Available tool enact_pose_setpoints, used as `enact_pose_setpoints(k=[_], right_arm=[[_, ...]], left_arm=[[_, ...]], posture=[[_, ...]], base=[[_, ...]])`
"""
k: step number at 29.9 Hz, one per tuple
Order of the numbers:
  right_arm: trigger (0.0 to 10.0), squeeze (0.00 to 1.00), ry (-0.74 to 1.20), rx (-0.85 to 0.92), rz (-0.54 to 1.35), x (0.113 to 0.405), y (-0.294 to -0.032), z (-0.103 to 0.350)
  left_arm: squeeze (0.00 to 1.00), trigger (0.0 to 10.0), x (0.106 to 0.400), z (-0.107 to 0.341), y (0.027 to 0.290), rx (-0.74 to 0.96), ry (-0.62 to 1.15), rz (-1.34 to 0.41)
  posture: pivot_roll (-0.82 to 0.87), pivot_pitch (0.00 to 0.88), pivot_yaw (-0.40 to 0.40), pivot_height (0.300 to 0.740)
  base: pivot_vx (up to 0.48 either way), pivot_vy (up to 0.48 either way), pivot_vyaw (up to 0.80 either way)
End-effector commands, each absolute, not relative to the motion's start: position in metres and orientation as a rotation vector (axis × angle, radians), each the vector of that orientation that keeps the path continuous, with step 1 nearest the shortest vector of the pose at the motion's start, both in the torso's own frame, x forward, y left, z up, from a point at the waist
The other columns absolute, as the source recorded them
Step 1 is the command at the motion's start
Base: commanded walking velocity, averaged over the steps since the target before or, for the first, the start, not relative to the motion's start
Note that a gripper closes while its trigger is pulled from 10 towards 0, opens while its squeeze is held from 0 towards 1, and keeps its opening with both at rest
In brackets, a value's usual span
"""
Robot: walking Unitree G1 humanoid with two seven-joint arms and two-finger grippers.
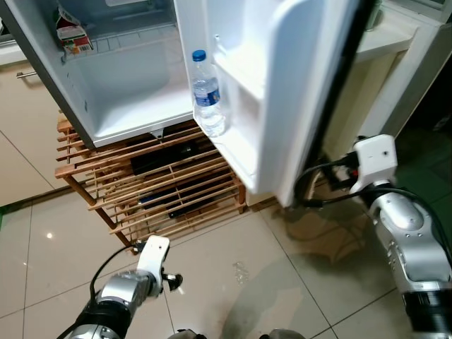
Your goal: Restocking fridge
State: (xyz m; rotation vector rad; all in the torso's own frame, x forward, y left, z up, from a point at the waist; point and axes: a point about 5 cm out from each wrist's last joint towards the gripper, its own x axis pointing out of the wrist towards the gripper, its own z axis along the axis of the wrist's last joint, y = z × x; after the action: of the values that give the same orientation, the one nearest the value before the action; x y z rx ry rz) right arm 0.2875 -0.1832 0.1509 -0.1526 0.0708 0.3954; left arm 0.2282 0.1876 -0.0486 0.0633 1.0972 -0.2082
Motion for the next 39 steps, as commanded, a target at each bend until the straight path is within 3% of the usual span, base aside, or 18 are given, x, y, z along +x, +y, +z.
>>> enact_pose_setpoints(k=[1,2,3,5,13,16,18,19,20,21,22,24,26,29,37,39], right_arm=[[10.0,0.0,0.118,0.04,0.736,0.264,-0.146,0.164],[10.0,0.0,0.118,0.04,0.736,0.264,-0.146,0.164],[10.0,0.0,0.15,0.124,0.883,0.249,-0.137,0.166],[10.0,0.0,0.167,0.14,0.913,0.245,-0.136,0.163],[10.0,0.0,0.167,0.177,0.635,0.271,-0.16,0.155],[10.0,0.0,0.152,0.128,0.365,0.287,-0.181,0.148],[10.0,0.0,0.142,0.122,0.322,0.289,-0.185,0.148],[10.0,0.0,0.131,0.093,0.27,0.291,-0.189,0.147],[10.0,0.0,0.111,0.083,0.17,0.293,-0.196,0.143],[10.0,0.0,0.111,0.083,0.17,0.293,-0.196,0.143],[10.0,0.0,0.095,0.067,0.09,0.295,-0.2,0.14],[10.0,0.0,0.091,0.058,0.072,0.295,-0.201,0.139],[10.0,0.0,0.064,0.003,0.067,0.295,-0.195,0.137],[10.0,0.0,0.048,0.043,0.09,0.295,-0.187,0.134],[10.0,0.0,0.039,0.029,0.143,0.3,-0.178,0.134],[10.0,0.0,0.029,0.033,0.177,0.301,-0.174,0.133]], left_arm=[[0.0,10.0,0.23,-0.048,0.194,0.089,1.09,-0.201],[0.0,10.0,0.23,-0.048,0.194,0.089,1.09,-0.201],[0.0,10.0,0.23,-0.048,0.193,0.091,1.087,-0.209],[0.0,10.0,0.232,-0.048,0.192,0.095,1.079,-0.219],[0.0,10.0,0.26,-0.029,0.18,0.117,0.87,-0.295],[0.0,10.0,0.274,-0.015,0.166,0.167,0.733,-0.356],[0.0,10.0,0.278,-0.011,0.162,0.172,0.696,-0.364],[0.0,10.0,0.283,-0.005,0.158,0.173,0.643,-0.363],[0.0,10.0,0.299,0.019,0.15,0.157,0.472,-0.347],[0.0,10.0,0.299,0.019,0.15,0.157,0.472,-0.347],[0.0,10.0,0.313,0.053,0.143,0.123,0.283,-0.325],[0.0,10.0,0.317,0.065,0.142,0.107,0.221,-0.313],[0.0,10.0,0.328,0.116,0.136,0.01,0.018,-0.267],[0.0,10.0,0.334,0.151,0.138,-0.05,-0.126,-0.202],[0.0,10.0,0.329,0.149,0.136,-0.049,-0.101,-0.198],[0.0,10.0,0.325,0.142,0.137,0.02,-0.054,-0.144]], posture=[[-0.2,0.028,0.076,0.74],[-0.2,0.028,0.076,0.74],[-0.2,0.025,0.076,0.74],[-0.2,0.024,0.075,0.74],[-0.19,0.025,0.072,0.74],[-0.19,0.028,0.069,0.74],[-0.19,0.028,0.069,0.74],[-0.19,0.03,0.069,0.74],[-0.19,0.031,0.066,0.74],[-0.19,0.031,0.066,0.74],[-0.19,0.031,0.066,0.74],[-0.19,0.031,0.066,0.74],[-0.18,0.03,0.067,0.74],[-0.18,0.031,0.066,0.74],[-0.17,0.039,0.06,0.74],[-0.17,0.042,0.051,0.74]], base=[[0.0,0.0,0.0],[0.0,0.0,0.0],[0.0,0.0,0.0],[0.0,0.0,0.0],[0.0,0.0,0.0],[0.0,0.0,0.0],[0.0,0.0,0.0],[0.0,0.0,0.0],[0.0,0.0,0.0],[0.0,0.0,0.0],[0.0,0.0,0.0],[0.0,0.0,0.0],[0.0,0.0,0.0],[0.0,0.0,0.0],[0.0,0.0,0.38],[0.0,0.0,0.41]])
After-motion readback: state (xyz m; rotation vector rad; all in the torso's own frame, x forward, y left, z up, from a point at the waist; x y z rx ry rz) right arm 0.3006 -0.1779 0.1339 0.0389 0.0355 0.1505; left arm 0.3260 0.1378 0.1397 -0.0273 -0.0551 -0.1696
